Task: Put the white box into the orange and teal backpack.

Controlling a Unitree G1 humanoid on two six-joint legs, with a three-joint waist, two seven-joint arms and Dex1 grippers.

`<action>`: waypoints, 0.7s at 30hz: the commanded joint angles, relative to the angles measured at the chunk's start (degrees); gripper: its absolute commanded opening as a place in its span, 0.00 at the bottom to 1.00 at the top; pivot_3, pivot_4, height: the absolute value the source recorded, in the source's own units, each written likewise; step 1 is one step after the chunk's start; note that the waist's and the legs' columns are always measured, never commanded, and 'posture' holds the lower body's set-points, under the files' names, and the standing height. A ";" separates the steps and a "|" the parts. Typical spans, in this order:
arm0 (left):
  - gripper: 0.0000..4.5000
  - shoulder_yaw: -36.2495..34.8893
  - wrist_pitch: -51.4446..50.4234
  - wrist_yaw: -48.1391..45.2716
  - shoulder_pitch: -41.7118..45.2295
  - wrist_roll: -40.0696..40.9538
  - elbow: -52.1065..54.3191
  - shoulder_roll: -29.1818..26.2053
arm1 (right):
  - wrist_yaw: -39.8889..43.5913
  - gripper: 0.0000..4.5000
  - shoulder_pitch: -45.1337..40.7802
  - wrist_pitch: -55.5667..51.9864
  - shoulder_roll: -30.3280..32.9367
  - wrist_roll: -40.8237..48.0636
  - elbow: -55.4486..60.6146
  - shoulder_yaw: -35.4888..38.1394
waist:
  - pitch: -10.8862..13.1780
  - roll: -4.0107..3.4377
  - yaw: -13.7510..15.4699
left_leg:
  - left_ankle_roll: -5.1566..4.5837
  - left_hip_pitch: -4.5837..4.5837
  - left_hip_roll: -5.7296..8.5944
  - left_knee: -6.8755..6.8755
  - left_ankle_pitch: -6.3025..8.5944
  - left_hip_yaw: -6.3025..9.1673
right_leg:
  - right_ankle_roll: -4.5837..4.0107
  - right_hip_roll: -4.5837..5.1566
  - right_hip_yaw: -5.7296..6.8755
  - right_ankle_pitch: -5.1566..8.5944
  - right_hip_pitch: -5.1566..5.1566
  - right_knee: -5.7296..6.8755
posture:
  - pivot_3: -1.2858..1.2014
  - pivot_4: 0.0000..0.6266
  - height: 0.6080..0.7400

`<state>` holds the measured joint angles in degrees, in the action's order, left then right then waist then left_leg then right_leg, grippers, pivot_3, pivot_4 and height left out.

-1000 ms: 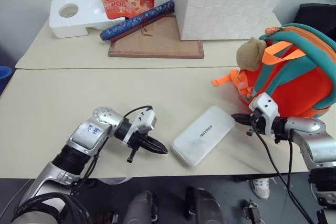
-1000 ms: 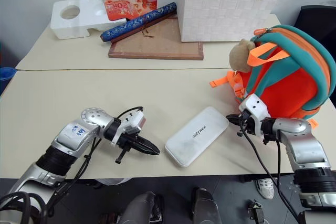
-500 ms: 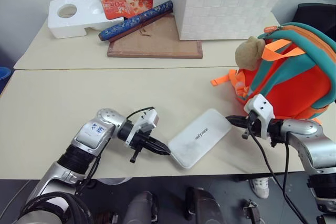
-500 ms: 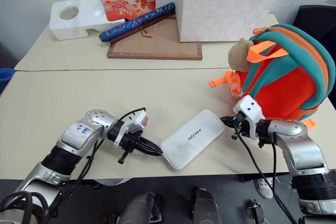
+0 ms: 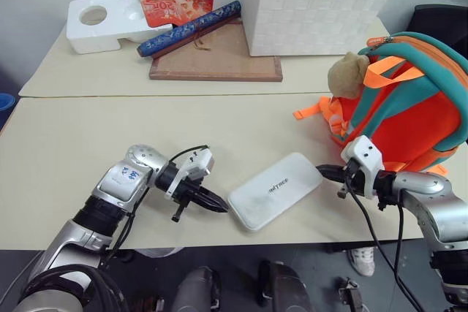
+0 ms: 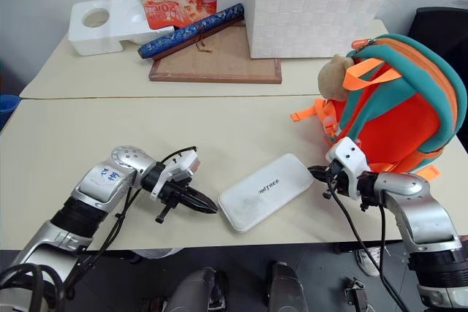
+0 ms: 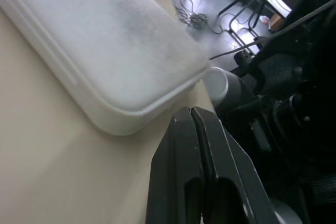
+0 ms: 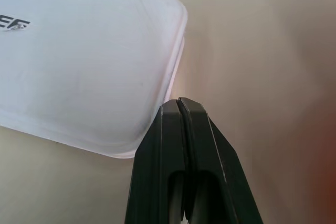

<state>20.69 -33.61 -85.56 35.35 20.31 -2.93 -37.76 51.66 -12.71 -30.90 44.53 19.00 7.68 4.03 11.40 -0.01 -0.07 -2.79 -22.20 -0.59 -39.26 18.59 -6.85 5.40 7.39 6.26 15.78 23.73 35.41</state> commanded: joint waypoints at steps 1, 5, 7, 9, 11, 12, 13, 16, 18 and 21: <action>0.01 0.64 1.56 0.92 -0.20 -1.38 0.05 0.63 | 0.01 0.00 0.27 0.93 -0.06 0.86 1.93 1.29 | 0.00 0.00 0.02 | 0.00 0.01 0.00 0.00 0.00 0.00 | 0.00 0.00 0.00 0.00 0.00 0.01 | 0.52 0.24 1.00; 0.01 2.12 4.59 2.69 -0.07 -4.94 -2.95 1.74 | 0.31 0.00 0.56 1.65 -0.14 0.87 2.01 1.02 | 0.00 0.00 0.09 | -0.01 0.00 0.01 0.00 0.00 0.00 | 0.00 0.00 0.00 0.00 0.00 0.01 | 0.52 0.24 1.00; 0.01 2.67 6.61 2.58 -0.10 -6.43 -4.47 1.63 | 0.21 0.00 0.71 1.89 -0.17 0.86 2.04 1.05 | 0.00 0.00 0.07 | -0.01 0.00 0.01 0.00 -0.01 0.00 | 0.00 -0.01 0.02 0.00 0.01 0.01 | 0.52 0.24 1.00; 0.01 2.25 7.89 3.26 0.23 -6.98 -5.99 2.30 | 0.12 0.00 0.86 1.96 -0.14 0.90 2.15 1.13 | 0.00 0.00 0.07 | -0.01 0.00 0.01 0.00 -0.01 0.00 | 0.00 -0.01 0.03 0.00 0.01 0.01 | 0.52 0.24 1.00; 0.01 0.42 8.33 5.27 1.42 -6.37 -7.91 4.33 | 0.12 0.00 1.16 1.69 -0.12 1.19 2.42 1.33 | 0.00 0.00 0.08 | -0.01 0.01 0.01 0.00 0.00 0.00 | 0.00 0.00 0.03 0.00 0.01 0.02 | 0.52 0.24 1.00; 0.01 -0.61 8.24 6.33 2.03 -5.98 -8.79 5.40 | 0.15 0.00 1.32 1.54 -0.12 1.38 2.56 1.44 | 0.00 0.00 0.17 | -0.02 0.00 0.01 0.00 -0.01 0.00 | 0.00 0.01 0.02 0.00 0.00 0.02 | 0.52 0.24 1.00; 0.01 -1.31 8.18 7.00 2.42 -5.80 -9.39 6.15 | 0.17 0.00 1.42 1.45 -0.12 1.50 2.65 1.50 | 0.00 0.00 0.27 | -0.03 -0.01 0.01 -0.02 -0.01 0.01 | 0.00 0.02 0.02 0.00 0.00 0.03 | 0.52 0.24 1.00; 0.01 -4.40 5.28 8.27 3.98 -3.64 -10.91 8.28 | 1.48 0.00 3.83 0.36 0.10 3.24 5.36 2.35 | 0.00 0.02 0.61 | -0.05 -0.01 0.05 -0.03 -0.02 0.02 | 0.00 0.03 0.04 0.00 0.00 0.05 | 0.52 0.24 1.00; 0.01 -5.52 4.56 8.68 4.27 -3.43 -11.27 8.78 | 2.18 0.00 5.73 -0.44 0.08 4.43 7.89 2.93 | 0.00 0.02 0.67 | -0.05 -0.03 0.03 -0.03 -0.02 0.03 | 0.01 0.02 0.04 0.00 0.01 0.05 | 0.52 0.24 1.00; 0.01 -6.55 5.79 10.05 4.74 -4.47 -12.91 9.04 | 1.93 0.00 7.99 -1.86 -0.01 6.02 11.44 3.39 | 0.00 0.02 0.65 | -0.05 -0.02 0.03 -0.03 -0.02 0.02 | 0.01 0.01 0.07 -0.01 0.00 0.05 | 0.52 0.24 1.00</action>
<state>15.60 -28.69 -76.18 39.50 15.44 -15.22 -28.93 53.32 -5.29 -32.14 44.52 23.06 15.73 6.51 11.40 0.01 0.58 -2.83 -22.20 -0.56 -39.29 18.57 -6.84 5.41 7.40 6.34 15.78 23.73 35.46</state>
